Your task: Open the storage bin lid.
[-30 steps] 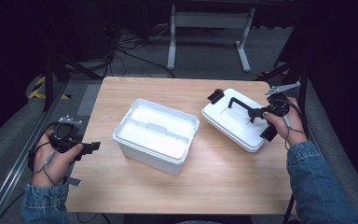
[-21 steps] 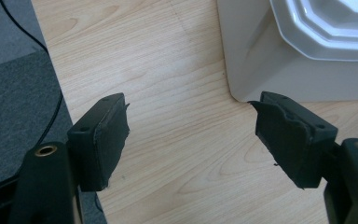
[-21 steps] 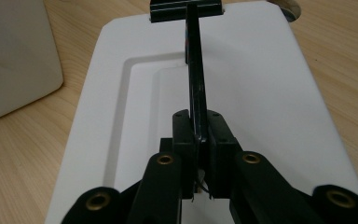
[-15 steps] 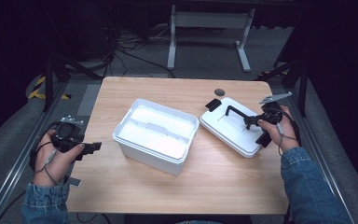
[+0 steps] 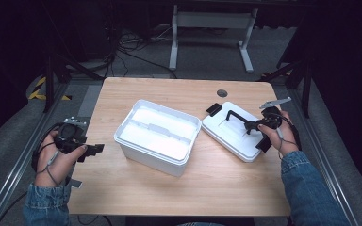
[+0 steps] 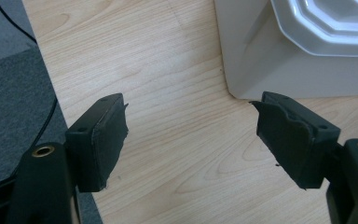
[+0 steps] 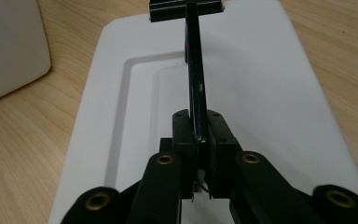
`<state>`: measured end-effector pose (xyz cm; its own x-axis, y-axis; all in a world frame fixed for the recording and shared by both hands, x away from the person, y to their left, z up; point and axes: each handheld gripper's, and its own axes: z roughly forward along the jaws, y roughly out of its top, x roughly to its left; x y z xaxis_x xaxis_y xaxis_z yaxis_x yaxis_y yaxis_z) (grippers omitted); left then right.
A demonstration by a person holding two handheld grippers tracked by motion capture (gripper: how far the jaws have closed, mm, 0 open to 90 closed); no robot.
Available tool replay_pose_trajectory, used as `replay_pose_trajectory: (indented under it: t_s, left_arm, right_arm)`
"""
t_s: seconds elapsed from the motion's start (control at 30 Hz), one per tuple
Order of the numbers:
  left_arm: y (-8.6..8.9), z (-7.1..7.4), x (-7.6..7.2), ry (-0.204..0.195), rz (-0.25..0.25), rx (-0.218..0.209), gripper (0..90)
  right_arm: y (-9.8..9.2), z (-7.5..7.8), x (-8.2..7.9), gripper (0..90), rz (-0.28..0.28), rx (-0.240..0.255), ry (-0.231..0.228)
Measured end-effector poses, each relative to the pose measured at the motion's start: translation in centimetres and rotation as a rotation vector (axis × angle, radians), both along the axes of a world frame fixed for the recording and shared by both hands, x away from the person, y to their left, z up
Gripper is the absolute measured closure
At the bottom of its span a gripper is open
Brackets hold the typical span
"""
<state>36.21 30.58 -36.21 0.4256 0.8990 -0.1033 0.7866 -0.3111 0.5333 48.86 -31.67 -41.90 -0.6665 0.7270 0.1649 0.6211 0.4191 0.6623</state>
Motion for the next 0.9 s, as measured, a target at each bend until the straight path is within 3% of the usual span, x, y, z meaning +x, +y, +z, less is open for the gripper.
replay_pose_trajectory:
  t_s: [0.33,0.53,0.67,0.8,0.9]
  left_arm:
    - [0.0,0.0,0.1,0.007,-0.009,0.001,24.9]
    - [0.1,-0.1,0.1,0.009,-0.009,0.0,24.9]
    - [0.0,0.0,0.1,0.007,-0.01,0.002,24.9]
    - [-0.1,0.0,0.3,0.005,-0.014,0.006,24.9]
    - [-0.3,0.0,0.5,0.009,-0.016,0.001,24.9]
  right_arm:
    - [-0.1,-0.9,0.1,85.0,0.008,-0.002,0.046]
    - [-0.4,-1.4,0.1,84.3,-0.01,0.024,0.061]
    - [-0.6,-1.6,0.1,73.2,-0.037,0.052,0.089]
    - [-0.9,-1.4,0.1,55.7,-0.073,0.039,0.02]
    - [-1.1,-1.1,0.0,50.3,-0.09,0.018,-0.009]
